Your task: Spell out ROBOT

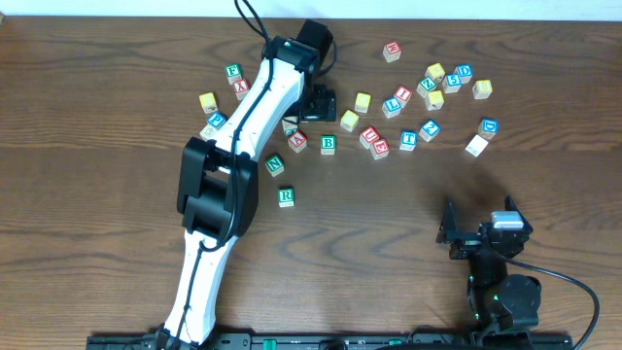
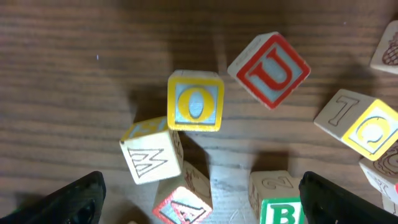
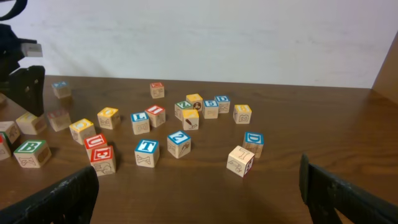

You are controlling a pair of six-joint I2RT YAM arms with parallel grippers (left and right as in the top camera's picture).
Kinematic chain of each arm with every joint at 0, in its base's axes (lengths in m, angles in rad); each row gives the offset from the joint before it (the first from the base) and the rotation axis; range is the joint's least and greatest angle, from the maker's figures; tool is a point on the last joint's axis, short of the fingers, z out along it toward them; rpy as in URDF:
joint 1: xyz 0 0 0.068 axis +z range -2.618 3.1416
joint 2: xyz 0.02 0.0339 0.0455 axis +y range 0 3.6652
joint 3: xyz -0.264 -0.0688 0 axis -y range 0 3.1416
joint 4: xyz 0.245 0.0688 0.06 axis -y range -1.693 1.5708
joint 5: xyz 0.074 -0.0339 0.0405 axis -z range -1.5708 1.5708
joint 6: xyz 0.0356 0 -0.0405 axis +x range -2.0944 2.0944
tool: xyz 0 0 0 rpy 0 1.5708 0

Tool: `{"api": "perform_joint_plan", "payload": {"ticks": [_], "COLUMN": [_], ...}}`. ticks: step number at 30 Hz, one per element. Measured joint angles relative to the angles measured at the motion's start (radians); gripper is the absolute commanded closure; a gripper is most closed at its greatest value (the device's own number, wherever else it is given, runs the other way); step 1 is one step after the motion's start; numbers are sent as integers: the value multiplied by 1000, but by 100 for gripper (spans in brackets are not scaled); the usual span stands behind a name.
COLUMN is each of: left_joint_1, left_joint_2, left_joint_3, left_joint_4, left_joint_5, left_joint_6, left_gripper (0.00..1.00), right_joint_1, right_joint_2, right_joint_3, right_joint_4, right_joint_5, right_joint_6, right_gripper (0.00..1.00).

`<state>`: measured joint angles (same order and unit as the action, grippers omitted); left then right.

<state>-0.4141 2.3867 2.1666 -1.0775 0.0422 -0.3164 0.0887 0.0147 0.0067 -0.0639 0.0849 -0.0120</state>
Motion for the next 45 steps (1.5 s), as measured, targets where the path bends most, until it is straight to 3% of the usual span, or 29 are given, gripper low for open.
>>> {"api": "perform_joint_plan", "payload": {"ticks": [45], "left_joint_1": [35], "left_joint_2": [53], "left_joint_3": [-12], "left_joint_4": [79], "left_joint_5": [-22], "left_joint_6": [34], "left_gripper": [2], "right_joint_1": [0], "right_joint_2": [0], "right_joint_3": [0], "right_joint_4": [0], "right_joint_5": [0], "right_joint_6": [0], "right_gripper": [1]}}
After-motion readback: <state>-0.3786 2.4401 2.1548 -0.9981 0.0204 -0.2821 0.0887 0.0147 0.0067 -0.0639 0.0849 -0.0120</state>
